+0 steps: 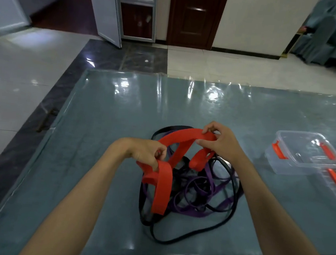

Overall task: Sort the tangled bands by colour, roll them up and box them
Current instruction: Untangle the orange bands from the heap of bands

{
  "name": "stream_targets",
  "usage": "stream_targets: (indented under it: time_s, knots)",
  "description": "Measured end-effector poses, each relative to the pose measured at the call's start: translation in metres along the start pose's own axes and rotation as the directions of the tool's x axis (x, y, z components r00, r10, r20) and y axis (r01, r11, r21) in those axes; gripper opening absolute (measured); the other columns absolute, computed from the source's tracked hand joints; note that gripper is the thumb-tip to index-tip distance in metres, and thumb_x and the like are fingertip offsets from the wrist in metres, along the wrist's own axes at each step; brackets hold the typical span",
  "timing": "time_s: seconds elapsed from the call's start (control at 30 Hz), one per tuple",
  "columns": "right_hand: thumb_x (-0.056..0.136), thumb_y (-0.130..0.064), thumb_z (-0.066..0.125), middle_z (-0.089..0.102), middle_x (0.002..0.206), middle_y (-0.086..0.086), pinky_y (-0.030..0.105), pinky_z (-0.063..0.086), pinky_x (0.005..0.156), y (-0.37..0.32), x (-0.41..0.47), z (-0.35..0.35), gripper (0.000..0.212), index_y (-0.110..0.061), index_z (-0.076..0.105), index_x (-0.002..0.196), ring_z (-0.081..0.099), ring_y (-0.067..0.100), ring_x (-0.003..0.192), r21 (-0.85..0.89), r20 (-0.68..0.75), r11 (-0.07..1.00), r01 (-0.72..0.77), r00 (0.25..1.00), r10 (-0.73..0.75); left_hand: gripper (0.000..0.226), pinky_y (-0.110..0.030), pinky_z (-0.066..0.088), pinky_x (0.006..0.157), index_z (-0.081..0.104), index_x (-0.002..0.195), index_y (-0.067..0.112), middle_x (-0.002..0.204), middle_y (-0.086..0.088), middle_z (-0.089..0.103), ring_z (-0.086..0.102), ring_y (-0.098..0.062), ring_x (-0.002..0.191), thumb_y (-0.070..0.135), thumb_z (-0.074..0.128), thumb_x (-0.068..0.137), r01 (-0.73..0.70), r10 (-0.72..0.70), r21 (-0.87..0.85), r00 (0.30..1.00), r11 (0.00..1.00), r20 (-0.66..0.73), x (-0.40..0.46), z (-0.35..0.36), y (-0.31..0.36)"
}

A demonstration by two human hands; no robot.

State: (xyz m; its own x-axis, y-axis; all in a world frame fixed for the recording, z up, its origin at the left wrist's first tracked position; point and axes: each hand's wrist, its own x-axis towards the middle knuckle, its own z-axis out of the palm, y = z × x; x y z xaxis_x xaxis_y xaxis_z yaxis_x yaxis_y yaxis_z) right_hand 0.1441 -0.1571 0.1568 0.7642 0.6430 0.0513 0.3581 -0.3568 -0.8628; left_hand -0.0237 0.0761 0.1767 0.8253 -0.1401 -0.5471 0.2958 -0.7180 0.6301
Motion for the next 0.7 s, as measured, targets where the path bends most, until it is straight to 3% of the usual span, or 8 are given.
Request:
stream_targets:
  time_s: [0.07, 0.13, 0.27, 0.4, 0.47, 0.53, 0.6, 0.7]
  knots:
    - [0.076, -0.031, 0.094, 0.074, 0.092, -0.007, 0.041, 0.061, 0.088, -0.007, -0.008, -0.003, 0.028, -0.024, 0.071, 0.09, 0.074, 0.018, 0.088, 0.022, -0.027, 0.999, -0.029, 0.999, 0.03, 0.03, -0.029, 0.037, 0.058, 0.052, 0.08, 0.022, 0.071, 0.007, 0.048, 0.042, -0.014, 0.064, 0.005, 0.076, 0.083, -0.013, 0.012, -0.001, 0.989, 1.0, -0.146, 0.009, -0.004, 0.006]
    - [0.074, -0.031, 0.095, 0.076, 0.097, 0.001, 0.042, 0.059, 0.093, -0.01, -0.019, -0.003, 0.027, -0.025, 0.073, 0.089, 0.074, 0.022, 0.095, 0.089, -0.088, 0.993, -0.077, 0.993, 0.085, 0.027, -0.026, 0.038, 0.058, 0.054, 0.079, 0.022, 0.07, 0.007, 0.05, 0.044, -0.012, 0.062, 0.008, 0.077, 0.082, -0.046, 0.027, -0.058, 0.955, 0.997, -0.296, 0.022, -0.003, 0.016]
    - [0.077, -0.019, 0.093, 0.077, 0.102, 0.012, 0.045, 0.06, 0.091, -0.009, -0.055, -0.002, 0.023, -0.022, 0.077, 0.092, 0.074, 0.023, 0.09, 0.342, -0.221, 0.928, -0.146, 0.948, 0.231, 0.028, -0.025, 0.039, 0.052, 0.055, 0.076, 0.022, 0.065, 0.006, 0.055, 0.047, -0.011, 0.057, 0.005, 0.077, 0.081, -0.148, -0.044, -0.357, 0.878, 0.922, -0.477, 0.053, 0.014, 0.046]
    - [0.07, -0.041, 0.092, 0.078, 0.106, 0.006, 0.032, 0.062, 0.078, -0.003, -0.098, -0.013, 0.039, -0.03, 0.077, 0.104, 0.077, 0.023, 0.094, 0.382, -0.236, 0.919, -0.099, 0.951, 0.2, 0.032, -0.026, 0.047, 0.05, 0.054, 0.076, 0.022, 0.074, -0.005, 0.058, 0.053, -0.016, 0.054, -0.003, 0.074, 0.082, -0.244, -0.077, -0.619, 0.892, 0.747, -0.444, 0.078, 0.042, 0.085]
    - [0.066, -0.044, 0.094, 0.071, 0.114, 0.014, 0.043, 0.064, 0.081, 0.004, -0.115, -0.023, 0.049, -0.034, 0.075, 0.11, 0.076, 0.03, 0.095, 0.326, -0.285, 0.943, -0.069, 0.944, 0.168, 0.034, -0.027, 0.051, 0.051, 0.054, 0.078, 0.022, 0.082, -0.007, 0.055, 0.056, -0.017, 0.063, -0.006, 0.073, 0.082, -0.268, -0.053, -0.665, 0.906, 0.697, -0.421, 0.086, 0.055, 0.109]
    - [0.066, -0.045, 0.093, 0.066, 0.118, 0.004, 0.054, 0.06, 0.091, 0.012, -0.129, -0.039, 0.05, -0.041, 0.073, 0.111, 0.072, 0.032, 0.102, 0.19, -0.369, 0.981, -0.047, 0.922, 0.116, 0.037, -0.028, 0.054, 0.054, 0.054, 0.082, 0.021, 0.086, -0.006, 0.051, 0.057, -0.019, 0.071, -0.01, 0.075, 0.079, -0.279, 0.011, -0.69, 0.93, 0.668, -0.366, 0.093, 0.065, 0.133]
    - [0.069, -0.042, 0.091, 0.07, 0.115, -0.003, 0.058, 0.057, 0.092, 0.023, -0.144, -0.061, 0.045, -0.042, 0.073, 0.111, 0.071, 0.031, 0.104, 0.126, -0.457, 0.991, -0.044, 0.884, 0.097, 0.041, -0.039, 0.06, 0.071, 0.057, 0.089, 0.019, 0.093, -0.01, 0.054, 0.061, -0.026, 0.083, -0.014, 0.078, 0.078, -0.289, 0.104, -0.731, 0.952, 0.618, -0.288, 0.099, 0.075, 0.155]
    - [0.075, -0.033, 0.085, 0.079, 0.101, 0.006, 0.058, 0.061, 0.084, 0.04, -0.17, -0.095, 0.033, -0.037, 0.076, 0.106, 0.075, 0.025, 0.092, 0.207, -0.575, 0.977, -0.048, 0.802, 0.161, 0.042, -0.049, 0.058, 0.094, 0.066, 0.107, 0.015, 0.105, -0.018, 0.068, 0.068, -0.031, 0.093, -0.014, 0.081, 0.079, -0.334, 0.259, -0.761, 0.94, 0.556, -0.224, 0.114, 0.09, 0.187]
